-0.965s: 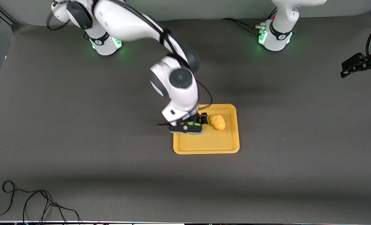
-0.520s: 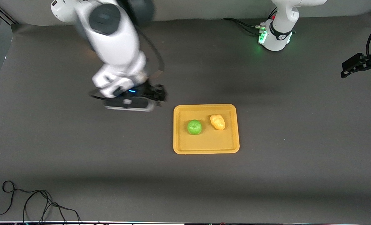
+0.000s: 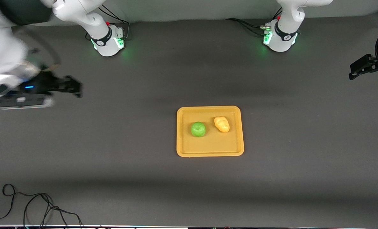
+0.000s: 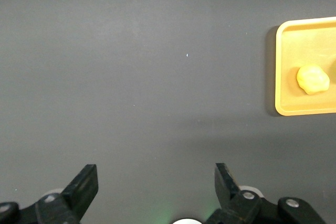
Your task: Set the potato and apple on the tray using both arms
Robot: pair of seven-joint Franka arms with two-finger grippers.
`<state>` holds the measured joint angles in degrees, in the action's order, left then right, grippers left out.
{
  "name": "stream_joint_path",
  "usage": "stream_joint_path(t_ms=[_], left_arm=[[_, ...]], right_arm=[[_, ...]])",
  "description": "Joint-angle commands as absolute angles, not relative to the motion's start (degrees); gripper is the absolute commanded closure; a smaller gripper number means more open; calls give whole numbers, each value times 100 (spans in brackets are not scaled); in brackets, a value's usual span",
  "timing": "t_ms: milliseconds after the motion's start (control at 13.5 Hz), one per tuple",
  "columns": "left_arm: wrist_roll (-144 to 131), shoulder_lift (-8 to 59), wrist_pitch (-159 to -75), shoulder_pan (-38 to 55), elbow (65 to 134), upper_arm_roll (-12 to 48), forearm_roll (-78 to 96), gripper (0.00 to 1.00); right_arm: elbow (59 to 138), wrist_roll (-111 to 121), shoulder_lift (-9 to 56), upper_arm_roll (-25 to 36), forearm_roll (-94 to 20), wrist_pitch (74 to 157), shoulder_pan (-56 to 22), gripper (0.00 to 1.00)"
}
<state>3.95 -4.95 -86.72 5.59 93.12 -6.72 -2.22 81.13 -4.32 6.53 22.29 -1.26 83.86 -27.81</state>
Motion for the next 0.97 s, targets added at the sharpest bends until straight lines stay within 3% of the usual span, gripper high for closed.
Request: stream_joint_path(t_ms=[0,148,297,891], left_arm=[[475,-519,-8736,571,9272,-694,-167,0],[545,-510,-8781,571,9272,-694,-167,7],[545,-510,-8745,580,9299,-686,-193,7],[527,-510,-8780,571,9308,-686,-176,1]], right_arm=[[8612,-132,282,1822,-159,8631,-2069,0],[8736,-132,141,1085,-53,8701,-1165,0],[8763,-123,106,477,-53,8692,-328,0],[8736,-132,176,414,-53,8692,-98,0]])
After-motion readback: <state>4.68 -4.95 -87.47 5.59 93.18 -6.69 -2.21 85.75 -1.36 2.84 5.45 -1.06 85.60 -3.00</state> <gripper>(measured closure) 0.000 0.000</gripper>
